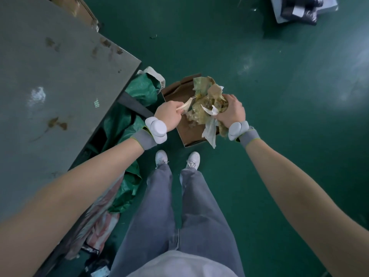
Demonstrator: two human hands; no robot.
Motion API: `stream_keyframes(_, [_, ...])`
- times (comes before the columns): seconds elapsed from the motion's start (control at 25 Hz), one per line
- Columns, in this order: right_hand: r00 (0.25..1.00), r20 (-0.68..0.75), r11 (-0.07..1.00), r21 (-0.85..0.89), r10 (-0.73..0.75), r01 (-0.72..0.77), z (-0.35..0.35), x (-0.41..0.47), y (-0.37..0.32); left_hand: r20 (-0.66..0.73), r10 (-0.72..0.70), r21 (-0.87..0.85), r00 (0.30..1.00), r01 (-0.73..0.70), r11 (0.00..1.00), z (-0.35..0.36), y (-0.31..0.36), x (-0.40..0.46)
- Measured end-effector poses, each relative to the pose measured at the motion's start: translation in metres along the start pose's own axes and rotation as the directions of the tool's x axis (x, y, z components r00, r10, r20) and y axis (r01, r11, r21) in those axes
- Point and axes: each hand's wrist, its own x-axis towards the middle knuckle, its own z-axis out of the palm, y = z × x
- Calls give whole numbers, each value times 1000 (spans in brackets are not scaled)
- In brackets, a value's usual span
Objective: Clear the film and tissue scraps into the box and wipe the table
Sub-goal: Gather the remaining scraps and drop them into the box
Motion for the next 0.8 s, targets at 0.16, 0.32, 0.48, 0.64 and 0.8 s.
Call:
stream_keyframes(0.16, [996, 77, 999, -5, 48, -48, 31, 21, 25, 51, -36, 9, 998, 36, 999, 26, -20, 33])
stream_keyframes(0.32, [984, 140, 993, 20, 110, -114, 68, 47, 50, 64, -84, -41, 994, 86, 995, 58, -49, 69])
stream_keyframes(0.48, [957, 202, 970, 83, 210, -231, 120, 79, 88, 66, -135, -69, 989, 140, 988, 106, -85, 117])
stream_keyframes(0.64, [910, 243, 871, 289, 335, -398, 169, 101, 125, 76, -162, -53, 984, 166, 985, 144, -113, 157])
stream_keyframes(0.8, [830, 301, 694, 455, 470, -558, 224, 126, 164, 58, -204, -19, 977, 205, 979, 167, -132, 188])
